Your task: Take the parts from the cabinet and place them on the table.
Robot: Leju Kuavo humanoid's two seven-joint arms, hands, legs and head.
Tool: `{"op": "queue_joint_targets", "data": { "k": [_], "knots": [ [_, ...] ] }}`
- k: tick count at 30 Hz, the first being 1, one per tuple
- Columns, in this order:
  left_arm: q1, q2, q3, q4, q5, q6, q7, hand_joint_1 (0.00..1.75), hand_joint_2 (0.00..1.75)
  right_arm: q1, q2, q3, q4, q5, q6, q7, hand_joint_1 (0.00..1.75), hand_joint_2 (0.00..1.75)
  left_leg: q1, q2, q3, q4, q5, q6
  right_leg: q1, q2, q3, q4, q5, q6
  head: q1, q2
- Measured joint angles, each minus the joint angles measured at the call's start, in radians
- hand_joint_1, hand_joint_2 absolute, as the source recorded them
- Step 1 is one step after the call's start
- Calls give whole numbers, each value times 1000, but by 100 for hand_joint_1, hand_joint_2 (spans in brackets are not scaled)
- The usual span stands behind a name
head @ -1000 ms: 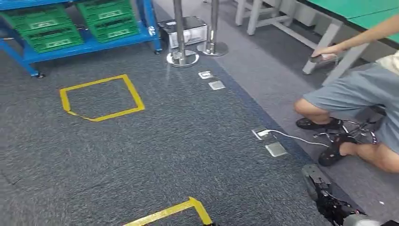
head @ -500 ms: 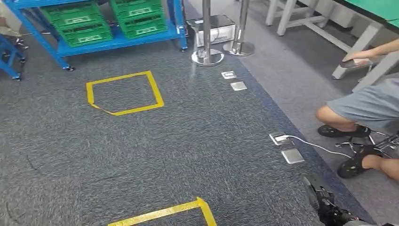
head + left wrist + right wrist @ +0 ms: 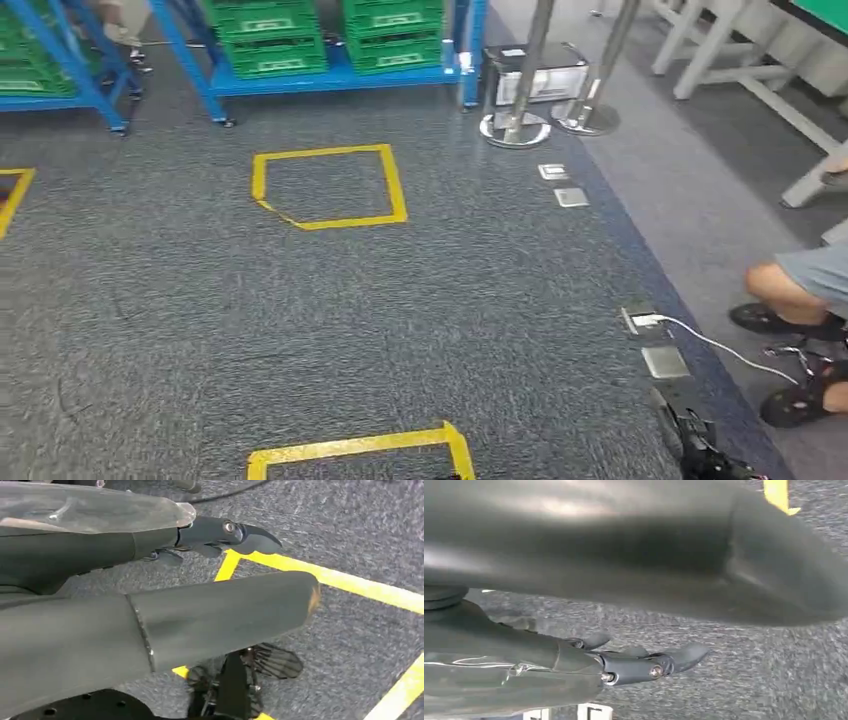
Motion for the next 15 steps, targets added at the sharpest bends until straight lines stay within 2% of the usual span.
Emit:
{"op": "queue_joint_targets", "data": {
  "k": [1,2,3,4,5,6,9,10,11,12,14,15],
  "knots": [
    [1,0,0,0,0,0,0,0,0,2,0,0,1,0,0,0,0,0,0,-14,1,1,-1,0,0,0,2,-17,26,-1,3,0],
    [2,-1,0,0,0,0,0,0,0,2,0,0,2,0,0,0,0,0,0,-26,4,2,-2,-1,0,2,26,-76,69,-2,5,0],
    [2,-2,0,0,0,0,0,0,0,0,0,-1,2,0,0,0,0,0,1,-40,7,5,-4,-3,-1,9,70,-178,128,-5,9,0],
    [1,-3,0,0,0,0,0,0,0,0,0,-2,2,0,0,0,0,0,2,-51,10,9,-8,-7,-2,33,113,-276,176,-7,12,0],
    [2,-3,0,0,0,0,0,0,0,1,0,-2,4,0,0,0,0,0,2,-60,7,12,-12,-12,-7,79,133,-316,171,-12,14,0],
    [-2,-3,0,0,0,0,0,0,0,1,0,-2,7,0,0,-1,0,0,-3,-69,1,26,-14,-16,-8,79,132,-329,173,-14,11,0],
    [5,-1,0,0,0,0,0,0,0,-4,1,-2,8,0,0,0,0,0,2,-99,-5,15,-7,-33,-3,50,135,-328,174,-28,4,0],
    [7,0,0,0,0,0,0,0,0,-5,1,-2,8,0,0,0,0,0,4,-78,-7,26,-15,-37,-9,37,139,-337,178,-35,4,0],
    [6,0,0,0,0,0,0,0,0,-5,1,-3,8,0,0,-2,0,0,1,-23,-24,64,-39,-46,-8,28,142,-340,177,-40,-3,0],
    [2,0,0,0,0,0,0,0,0,-4,1,-4,8,0,0,-2,0,0,4,3,-61,134,-77,-53,-7,17,142,-340,177,-45,-13,0],
    [-1,0,0,0,0,0,0,0,0,0,1,-6,8,0,0,-2,0,0,8,20,-153,312,-151,-63,-6,-7,141,-340,174,-48,-17,0],
    [0,-2,0,0,0,0,0,0,0,0,2,-6,9,0,0,-2,0,0,11,22,-183,365,-161,-65,-6,-18,141,-339,173,-48,-18,0]
  ]
}}
